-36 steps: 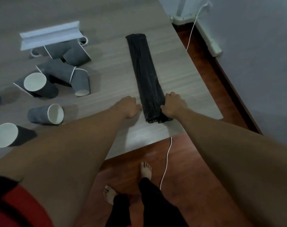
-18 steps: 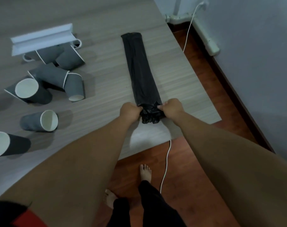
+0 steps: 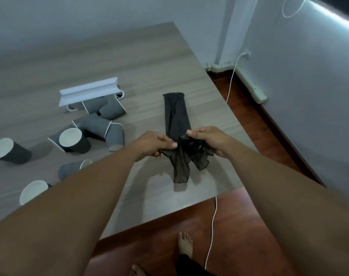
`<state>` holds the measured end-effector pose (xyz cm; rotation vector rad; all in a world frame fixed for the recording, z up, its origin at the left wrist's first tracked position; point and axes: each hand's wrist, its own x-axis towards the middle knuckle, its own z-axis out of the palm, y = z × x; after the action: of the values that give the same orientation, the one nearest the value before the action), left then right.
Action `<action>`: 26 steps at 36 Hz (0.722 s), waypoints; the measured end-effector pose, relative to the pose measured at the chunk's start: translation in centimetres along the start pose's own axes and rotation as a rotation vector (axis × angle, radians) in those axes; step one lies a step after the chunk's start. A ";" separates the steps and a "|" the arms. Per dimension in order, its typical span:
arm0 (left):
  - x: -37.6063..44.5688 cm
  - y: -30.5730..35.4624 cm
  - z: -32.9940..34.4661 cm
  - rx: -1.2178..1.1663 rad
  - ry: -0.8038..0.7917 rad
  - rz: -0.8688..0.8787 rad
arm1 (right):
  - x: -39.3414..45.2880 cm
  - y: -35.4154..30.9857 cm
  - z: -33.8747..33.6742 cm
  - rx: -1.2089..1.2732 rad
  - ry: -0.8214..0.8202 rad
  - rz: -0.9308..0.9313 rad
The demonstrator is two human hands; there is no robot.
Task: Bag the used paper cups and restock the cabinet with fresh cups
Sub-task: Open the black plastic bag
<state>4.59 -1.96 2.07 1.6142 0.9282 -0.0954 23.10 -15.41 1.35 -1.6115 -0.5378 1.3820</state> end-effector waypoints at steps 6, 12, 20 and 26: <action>-0.7 -1.2 -1.7 0.683 -0.144 0.018 | -1.2 -1.7 -2.3 -0.691 -0.259 0.181; 0.4 -2.9 1.0 -0.200 0.390 -0.274 | 1.0 0.1 -2.4 -0.468 0.436 -0.072; 2.8 -1.3 1.7 -1.077 0.452 -0.280 | 1.0 2.6 -1.5 0.486 0.541 0.213; 1.1 0.5 0.0 -0.747 0.213 -0.226 | -0.3 1.6 -2.4 0.559 0.389 0.189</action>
<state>5.68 -1.35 1.88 0.8348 1.1358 0.2491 24.96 -17.26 0.04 -1.4276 0.2245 1.1687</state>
